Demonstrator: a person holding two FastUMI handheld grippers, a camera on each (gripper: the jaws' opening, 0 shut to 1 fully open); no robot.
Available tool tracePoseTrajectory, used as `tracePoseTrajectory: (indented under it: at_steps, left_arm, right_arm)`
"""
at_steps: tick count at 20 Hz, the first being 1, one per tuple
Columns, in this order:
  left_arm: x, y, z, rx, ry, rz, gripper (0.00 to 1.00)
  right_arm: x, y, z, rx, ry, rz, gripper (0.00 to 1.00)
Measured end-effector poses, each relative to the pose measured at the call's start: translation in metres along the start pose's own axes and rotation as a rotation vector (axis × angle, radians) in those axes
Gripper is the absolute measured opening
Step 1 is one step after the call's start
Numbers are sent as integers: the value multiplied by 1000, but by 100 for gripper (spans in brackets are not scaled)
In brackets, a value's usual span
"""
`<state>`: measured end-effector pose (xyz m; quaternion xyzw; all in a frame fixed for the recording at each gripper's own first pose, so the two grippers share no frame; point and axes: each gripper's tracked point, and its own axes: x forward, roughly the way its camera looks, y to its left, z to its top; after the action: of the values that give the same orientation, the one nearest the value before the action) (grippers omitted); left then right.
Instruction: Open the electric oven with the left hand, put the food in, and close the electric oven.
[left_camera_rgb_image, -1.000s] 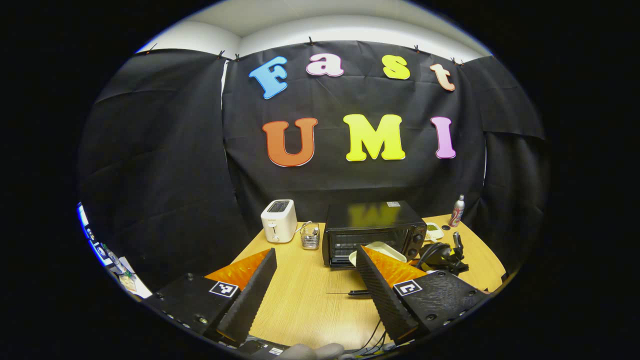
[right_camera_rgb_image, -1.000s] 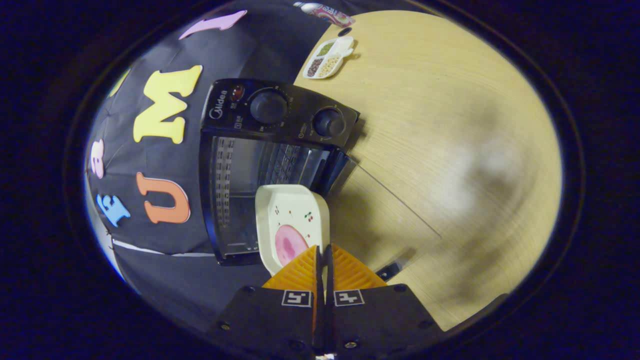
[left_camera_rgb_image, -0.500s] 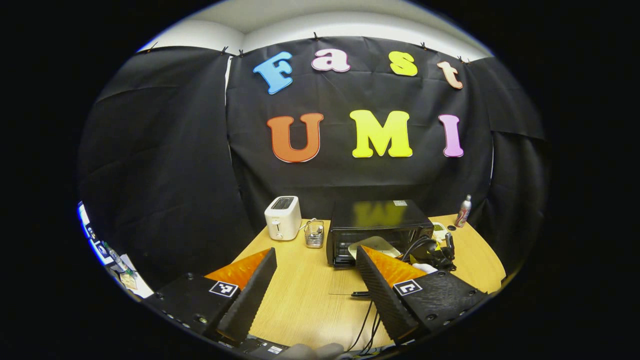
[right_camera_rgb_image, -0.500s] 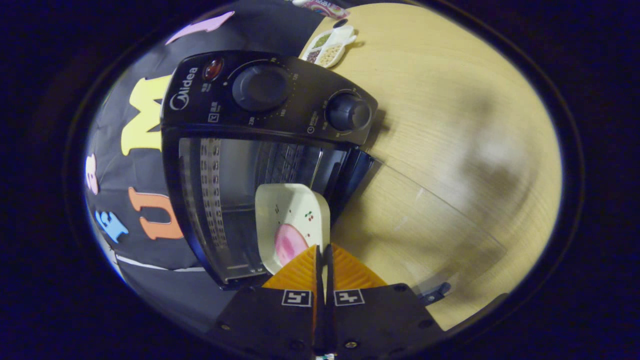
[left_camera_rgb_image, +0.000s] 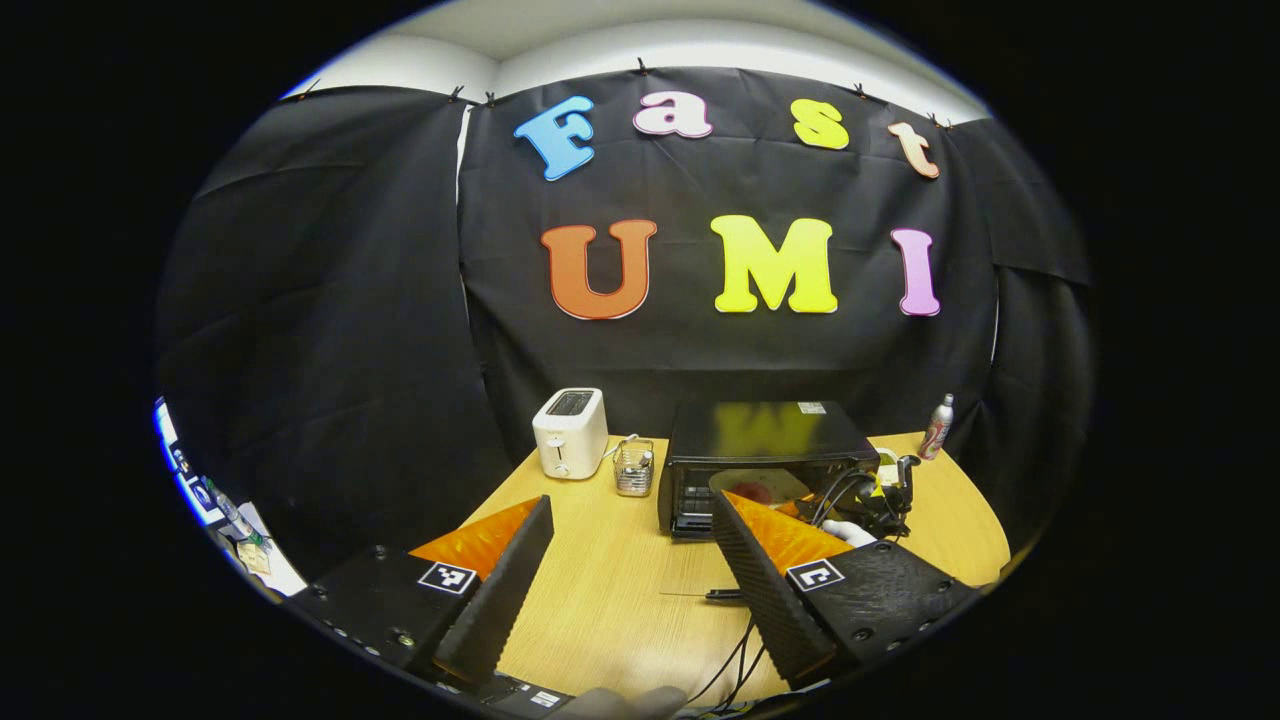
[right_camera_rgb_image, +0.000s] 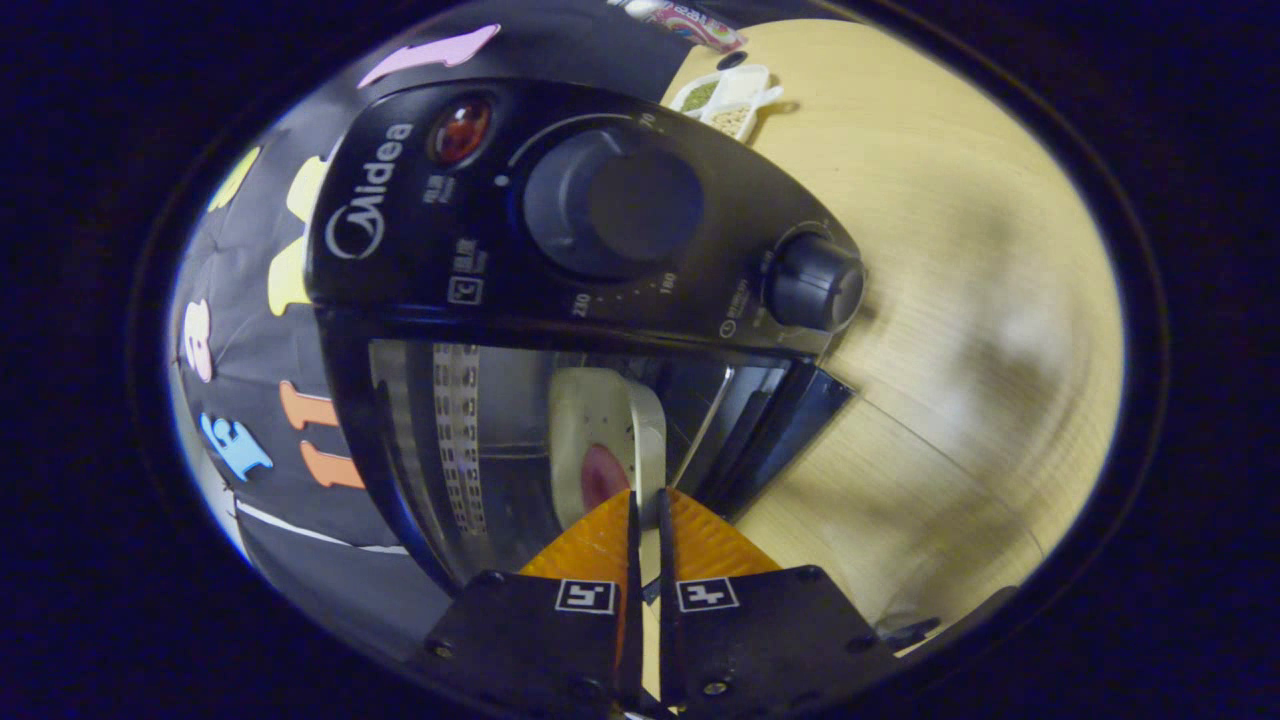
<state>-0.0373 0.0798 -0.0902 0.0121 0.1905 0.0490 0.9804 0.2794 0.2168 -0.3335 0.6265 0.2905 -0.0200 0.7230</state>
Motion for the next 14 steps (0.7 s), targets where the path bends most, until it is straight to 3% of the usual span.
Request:
tracePoseTrajectory:
  at_steps: [1,2,3,4,6,7,8,10,11,12,13,14]
  left_arm:
    - [2,1,-1,-5,3,0,97]
    - [2,1,-2,-8,5,1,97]
    - [2,0,-3,-11,7,-1,97]
    - [2,-1,-2,-15,4,-3,97]
    - [2,0,-2,-18,0,-5,97]
    - [1,-1,-2,-20,-6,-9,97]
    - [1,-2,-2,-21,-11,-9,97]
    - [-2,-2,-1,-27,-26,-17,97]
    - [-3,-1,-1,-28,-32,-21,97]
    - [-4,0,-1,-30,-41,-23,97]
    - [-3,1,-1,-35,-48,-27,97]
    - [-4,2,-2,-40,-53,-29,97]
  right_arm:
    - [-8,4,6,-14,-2,22,12]
    - [-2,6,0,-19,1,27,7]
    - [-3,9,0,-22,8,44,13]
    - [-10,10,0,-28,14,44,33]
    - [-16,12,1,-48,22,32,53]
    - [-21,10,-1,-61,38,17,53]
    - [-27,12,-3,-70,47,23,60]
    - [-39,11,-1,-83,57,3,89]
    - [-45,12,-1,-92,58,0,87]
    - [-54,10,-1,-110,67,-13,95]
    - [-62,10,0,-124,68,-18,87]
    - [-71,8,2,-138,66,-28,88]
